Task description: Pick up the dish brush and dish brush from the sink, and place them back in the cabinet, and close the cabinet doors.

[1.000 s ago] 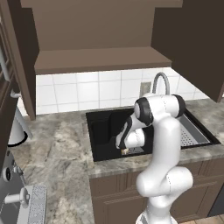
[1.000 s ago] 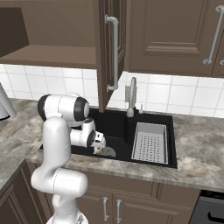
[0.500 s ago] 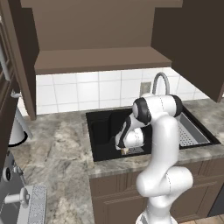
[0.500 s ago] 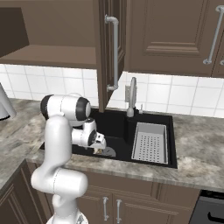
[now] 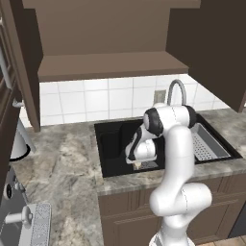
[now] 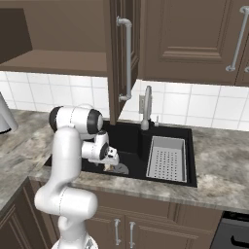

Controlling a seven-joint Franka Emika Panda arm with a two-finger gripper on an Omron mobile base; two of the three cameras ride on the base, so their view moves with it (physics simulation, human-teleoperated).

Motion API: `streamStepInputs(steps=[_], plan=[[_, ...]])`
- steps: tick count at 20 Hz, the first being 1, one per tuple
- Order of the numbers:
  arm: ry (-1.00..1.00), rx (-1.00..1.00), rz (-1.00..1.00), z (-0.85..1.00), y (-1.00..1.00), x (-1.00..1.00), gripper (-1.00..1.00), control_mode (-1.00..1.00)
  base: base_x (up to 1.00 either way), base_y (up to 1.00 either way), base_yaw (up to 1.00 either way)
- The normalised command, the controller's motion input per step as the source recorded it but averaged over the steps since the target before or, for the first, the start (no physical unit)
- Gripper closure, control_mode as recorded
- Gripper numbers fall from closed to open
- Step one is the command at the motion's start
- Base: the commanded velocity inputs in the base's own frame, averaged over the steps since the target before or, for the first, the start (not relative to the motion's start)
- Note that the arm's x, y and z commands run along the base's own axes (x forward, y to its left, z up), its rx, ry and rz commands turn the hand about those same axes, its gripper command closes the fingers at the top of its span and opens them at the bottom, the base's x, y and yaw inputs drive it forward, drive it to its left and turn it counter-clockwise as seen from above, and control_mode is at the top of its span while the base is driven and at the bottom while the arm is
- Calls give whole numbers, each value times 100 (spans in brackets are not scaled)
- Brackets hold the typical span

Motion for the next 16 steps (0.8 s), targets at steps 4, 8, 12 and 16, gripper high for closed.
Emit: streamStepInputs(steps=[4,8,12,16], plan=[[0,0,0,-18,0,15,-100,-100,0,0,0],[1,0,0,-19,0,11,-100,-100,0,0,0],[1,0,0,-19,0,13,-100,-100,0,0,0],[1,0,0,-16,0,18,-100,-100,0,0,0]])
